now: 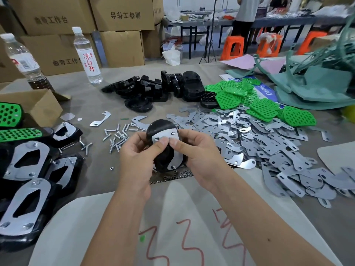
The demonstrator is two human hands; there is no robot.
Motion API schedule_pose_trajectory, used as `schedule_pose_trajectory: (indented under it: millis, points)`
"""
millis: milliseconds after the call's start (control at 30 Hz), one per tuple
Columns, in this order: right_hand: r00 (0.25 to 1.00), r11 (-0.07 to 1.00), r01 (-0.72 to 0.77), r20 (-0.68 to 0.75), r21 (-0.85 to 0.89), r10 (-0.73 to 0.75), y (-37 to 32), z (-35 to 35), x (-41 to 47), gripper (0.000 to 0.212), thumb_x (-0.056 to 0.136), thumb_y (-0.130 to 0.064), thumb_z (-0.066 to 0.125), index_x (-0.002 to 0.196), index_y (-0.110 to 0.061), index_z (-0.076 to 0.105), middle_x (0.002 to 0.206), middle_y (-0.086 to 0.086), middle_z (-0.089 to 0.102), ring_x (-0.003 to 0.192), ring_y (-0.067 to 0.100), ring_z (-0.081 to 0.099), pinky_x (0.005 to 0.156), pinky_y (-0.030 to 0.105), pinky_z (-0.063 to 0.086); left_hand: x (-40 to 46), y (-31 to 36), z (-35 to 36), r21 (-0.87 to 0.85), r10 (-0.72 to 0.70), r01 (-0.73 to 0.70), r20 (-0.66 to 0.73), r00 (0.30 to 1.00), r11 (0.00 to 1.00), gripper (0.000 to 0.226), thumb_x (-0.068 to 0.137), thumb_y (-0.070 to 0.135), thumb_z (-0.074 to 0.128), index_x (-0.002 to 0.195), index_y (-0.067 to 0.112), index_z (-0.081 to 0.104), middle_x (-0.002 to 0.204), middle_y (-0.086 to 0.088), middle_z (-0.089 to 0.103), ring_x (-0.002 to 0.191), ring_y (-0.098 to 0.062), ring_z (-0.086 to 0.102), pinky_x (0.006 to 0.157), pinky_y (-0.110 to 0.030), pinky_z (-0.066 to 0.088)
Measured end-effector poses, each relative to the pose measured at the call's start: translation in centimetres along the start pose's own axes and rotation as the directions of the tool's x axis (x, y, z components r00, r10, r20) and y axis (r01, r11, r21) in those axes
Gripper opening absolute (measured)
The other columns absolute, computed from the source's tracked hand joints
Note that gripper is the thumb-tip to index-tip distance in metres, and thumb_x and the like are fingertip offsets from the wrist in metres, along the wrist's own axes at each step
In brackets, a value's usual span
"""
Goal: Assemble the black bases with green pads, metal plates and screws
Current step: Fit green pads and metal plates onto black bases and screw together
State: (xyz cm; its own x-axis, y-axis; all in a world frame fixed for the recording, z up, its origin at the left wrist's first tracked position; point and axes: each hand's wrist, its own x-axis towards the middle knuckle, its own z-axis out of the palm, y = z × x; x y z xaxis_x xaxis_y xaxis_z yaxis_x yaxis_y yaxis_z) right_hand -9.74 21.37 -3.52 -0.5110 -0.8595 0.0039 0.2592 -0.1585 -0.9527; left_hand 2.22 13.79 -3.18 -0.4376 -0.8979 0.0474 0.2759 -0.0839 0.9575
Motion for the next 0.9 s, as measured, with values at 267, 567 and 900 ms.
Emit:
schedule_pose_trajectory:
  millis: [267, 567, 900]
  points:
    - [0.995, 0.998, 0.064, 0.071, 0.006, -0.065, -0.02, 0.18, -0.27, 0.016, 0.098, -0.003, 0.065, 0.110, -0.009, 0.072, 0.102, 0.011, 0.074, 0.096, 0.028, 0.070, 0.091, 0.051, 0.057, -0.34, 0.03, 0.61, -0.002, 0.029, -0.029, 0.007, 1.000, 1.000, 0.018, 0.091, 0.003, 0.074, 0.100, 0.018, 0.078, 0.091, -0.003, 0.080, 0.083, -0.016, 0.075, 0.066, -0.026, 0.058]
    - [0.998, 0.998, 0.058, -0.001, -0.013, -0.058, 0.22, 0.40, -0.15, 0.014, 0.097, 0.000, 0.065, 0.110, -0.003, 0.070, 0.097, 0.010, 0.073, 0.091, 0.025, 0.067, 0.079, 0.036, 0.058, -0.13, -0.35, 0.49, -0.005, -0.098, 0.098, -0.025, 0.995, 0.995, 0.011, 0.090, 0.009, 0.077, 0.099, 0.013, 0.078, 0.093, -0.008, 0.078, 0.083, -0.023, 0.073, 0.069, -0.037, 0.062]
    - [0.998, 0.999, 0.032, 0.047, 0.011, -0.033, -0.30, -0.51, -0.12, 0.023, 0.096, -0.009, 0.067, 0.119, -0.005, 0.067, 0.104, 0.016, 0.074, 0.090, 0.030, 0.071, 0.071, 0.041, 0.061, -0.15, 0.08, 0.67, -0.081, -0.141, 0.138, -0.031, 0.990, 0.987, 0.023, 0.083, 0.007, 0.081, 0.099, -0.004, 0.068, 0.094, -0.017, 0.059, 0.084, -0.028, 0.062, 0.057, -0.026, 0.055]
